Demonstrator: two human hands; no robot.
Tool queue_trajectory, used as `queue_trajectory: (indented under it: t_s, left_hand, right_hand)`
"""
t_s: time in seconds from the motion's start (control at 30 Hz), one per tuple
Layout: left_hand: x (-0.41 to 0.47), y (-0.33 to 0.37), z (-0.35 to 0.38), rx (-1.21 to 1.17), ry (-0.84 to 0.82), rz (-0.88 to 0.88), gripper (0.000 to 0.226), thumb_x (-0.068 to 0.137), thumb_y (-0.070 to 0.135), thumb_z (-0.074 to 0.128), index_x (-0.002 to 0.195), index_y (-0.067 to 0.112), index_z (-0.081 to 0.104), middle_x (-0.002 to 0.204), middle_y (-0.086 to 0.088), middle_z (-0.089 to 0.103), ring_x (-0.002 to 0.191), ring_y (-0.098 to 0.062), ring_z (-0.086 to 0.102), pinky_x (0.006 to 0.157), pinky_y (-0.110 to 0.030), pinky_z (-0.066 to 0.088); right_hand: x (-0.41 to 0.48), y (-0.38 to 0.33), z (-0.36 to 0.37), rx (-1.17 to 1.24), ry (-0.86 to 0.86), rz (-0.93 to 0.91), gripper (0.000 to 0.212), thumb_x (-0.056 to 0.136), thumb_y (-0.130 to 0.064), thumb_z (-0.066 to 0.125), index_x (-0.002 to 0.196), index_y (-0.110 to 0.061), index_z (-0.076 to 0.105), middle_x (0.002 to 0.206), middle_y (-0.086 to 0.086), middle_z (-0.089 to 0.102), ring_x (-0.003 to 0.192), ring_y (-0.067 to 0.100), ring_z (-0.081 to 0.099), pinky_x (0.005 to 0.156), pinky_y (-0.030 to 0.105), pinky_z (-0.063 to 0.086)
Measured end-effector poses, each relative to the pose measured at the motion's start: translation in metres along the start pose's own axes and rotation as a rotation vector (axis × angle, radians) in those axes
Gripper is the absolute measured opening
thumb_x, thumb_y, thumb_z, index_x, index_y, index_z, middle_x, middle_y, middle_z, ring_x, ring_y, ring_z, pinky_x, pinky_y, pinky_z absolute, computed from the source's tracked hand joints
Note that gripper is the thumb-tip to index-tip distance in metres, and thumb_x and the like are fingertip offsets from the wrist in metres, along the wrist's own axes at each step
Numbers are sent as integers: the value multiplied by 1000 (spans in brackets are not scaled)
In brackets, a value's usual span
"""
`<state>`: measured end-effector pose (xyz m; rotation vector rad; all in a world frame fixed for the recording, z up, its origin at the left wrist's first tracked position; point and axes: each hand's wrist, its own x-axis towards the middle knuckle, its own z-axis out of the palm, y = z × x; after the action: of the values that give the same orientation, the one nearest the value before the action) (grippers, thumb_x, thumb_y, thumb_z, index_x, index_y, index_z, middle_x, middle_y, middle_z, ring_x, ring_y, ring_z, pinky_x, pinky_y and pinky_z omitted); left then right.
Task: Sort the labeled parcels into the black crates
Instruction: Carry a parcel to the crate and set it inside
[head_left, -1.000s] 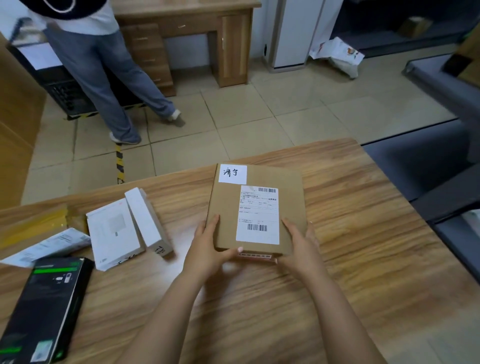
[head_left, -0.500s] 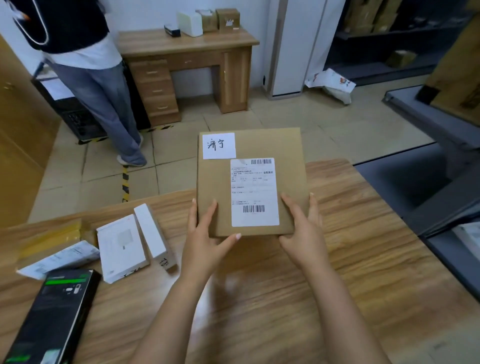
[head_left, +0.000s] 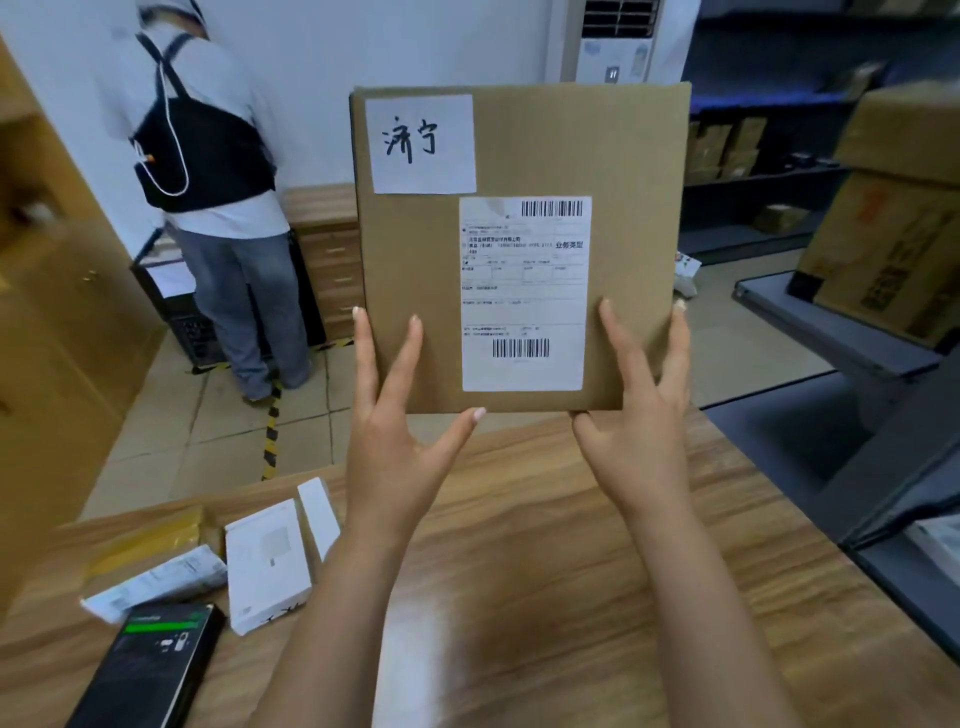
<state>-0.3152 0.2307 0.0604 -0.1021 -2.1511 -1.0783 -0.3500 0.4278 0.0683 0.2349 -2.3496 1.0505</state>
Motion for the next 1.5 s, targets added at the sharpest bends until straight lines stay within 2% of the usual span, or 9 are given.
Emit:
queue_trajectory:
  t_s: [0.23,0.43,0.63,0.8,0.93,1.1,1.3,1.43,1.5]
  left_hand:
    - [-2,7,-13,37,-3,34,85,75,26,82,147,29,37,163,10,-4,147,0,8,100,5,17]
    - [-4,15,-18,65,-20,48,84,77,22,81,146,38,36,161,17,-11,148,-5,5,106,-10,18]
    - [-7,18,-19,58,-18,35,83,78,25,79,146,38,34,161,16,-11,148,-3,4,100,5,12]
    - [-7,22,-18,56,-19,49,83,79,26,78,146,41,32,161,17,-13,148,-4,3,102,1,13]
    - [-11,24,-19,71,-11,63,83,79,24,79,146,40,32,162,14,-9,148,-2,2,98,7,11]
    - [-13,18,-23,67,-23,50,84,78,27,79,146,42,31,161,16,-9,147,0,1,101,5,8]
    - [-17,15,-25,73,-46,11,88,75,30,80,147,39,29,162,14,-5,140,15,-2,92,11,12]
    - [-22,11,-25,4,-89,-11,90,75,32,80,146,44,26,158,25,-11,144,9,2,102,-2,16]
    - [-26,11,-24,-23,-93,-16,92,75,33,80,147,45,25,157,28,-13,142,13,0,103,-10,18]
  right_hand:
    - [-9,-9,-2,-63,17,-83,102,71,4,71,148,-47,26,159,-22,-17,141,29,18,107,32,21]
    - [-13,-15,-6,-26,-8,-72,100,74,2,71,147,-49,26,157,-26,-17,142,28,16,106,33,25]
    - [-15,-18,-12,-29,-8,-76,98,74,3,69,147,-48,28,157,-26,-17,144,29,15,102,30,27]
    - [-16,-18,-14,-20,8,-82,101,73,6,68,147,-50,27,159,-24,-14,144,30,14,108,34,26]
    - [-19,-17,-13,-8,6,-58,104,72,6,69,145,-53,24,158,-24,-14,144,30,14,110,40,28]
    - [-24,-18,-10,4,-7,-50,104,73,5,69,144,-54,23,158,-26,-14,144,30,14,106,35,26]
    - [-31,-21,-10,-20,-15,-40,102,73,4,69,147,-50,25,158,-25,-16,140,29,17,103,33,28]
    - [-39,-23,-13,-41,-17,-20,102,72,4,69,147,-50,25,158,-23,-15,141,28,15,104,32,26]
    - [-44,-23,-16,-62,-14,-18,102,72,4,68,147,-51,25,158,-23,-16,141,23,13,102,29,24]
